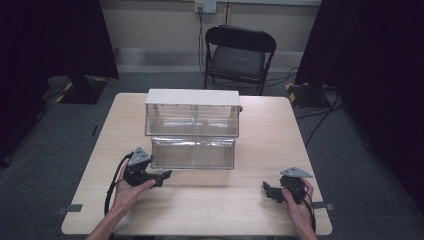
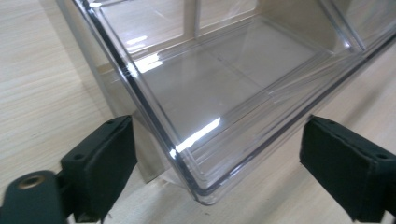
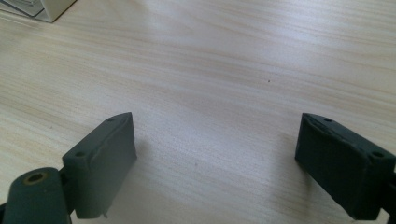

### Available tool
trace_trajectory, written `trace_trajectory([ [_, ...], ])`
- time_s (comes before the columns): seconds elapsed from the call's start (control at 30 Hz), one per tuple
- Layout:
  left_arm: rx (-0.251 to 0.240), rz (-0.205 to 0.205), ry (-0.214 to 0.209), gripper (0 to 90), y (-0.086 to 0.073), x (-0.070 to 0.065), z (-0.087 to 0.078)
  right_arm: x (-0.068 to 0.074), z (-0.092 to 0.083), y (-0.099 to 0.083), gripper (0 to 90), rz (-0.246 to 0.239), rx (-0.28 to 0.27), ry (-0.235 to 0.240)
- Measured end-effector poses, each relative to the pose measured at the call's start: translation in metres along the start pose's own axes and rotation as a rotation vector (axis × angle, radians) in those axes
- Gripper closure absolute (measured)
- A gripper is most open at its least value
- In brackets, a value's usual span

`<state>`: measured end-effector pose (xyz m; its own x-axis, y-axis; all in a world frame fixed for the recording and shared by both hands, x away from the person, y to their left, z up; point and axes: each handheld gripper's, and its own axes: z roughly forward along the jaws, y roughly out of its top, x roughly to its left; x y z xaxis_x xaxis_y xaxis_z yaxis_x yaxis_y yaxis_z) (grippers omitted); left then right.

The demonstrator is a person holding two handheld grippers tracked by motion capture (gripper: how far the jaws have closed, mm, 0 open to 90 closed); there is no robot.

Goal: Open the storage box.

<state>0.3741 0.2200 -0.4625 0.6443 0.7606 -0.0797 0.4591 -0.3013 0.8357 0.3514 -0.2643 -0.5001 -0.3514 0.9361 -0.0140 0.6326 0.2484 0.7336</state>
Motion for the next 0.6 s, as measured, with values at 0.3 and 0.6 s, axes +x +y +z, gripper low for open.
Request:
trace_trajectory([
  [0.3,-0.01,0.003,0.0,9.8,0.0003,-0.0005,-0.0024,0.0,0.0,0.0,11.5,0.001,0.0,0.0],
  [0.6,-0.034,-0.007,-0.012,9.1,0.0012,-0.0017,-0.0062,0.0,0.0001,0.0,11.5,-0.003,-0.001,0.003],
])
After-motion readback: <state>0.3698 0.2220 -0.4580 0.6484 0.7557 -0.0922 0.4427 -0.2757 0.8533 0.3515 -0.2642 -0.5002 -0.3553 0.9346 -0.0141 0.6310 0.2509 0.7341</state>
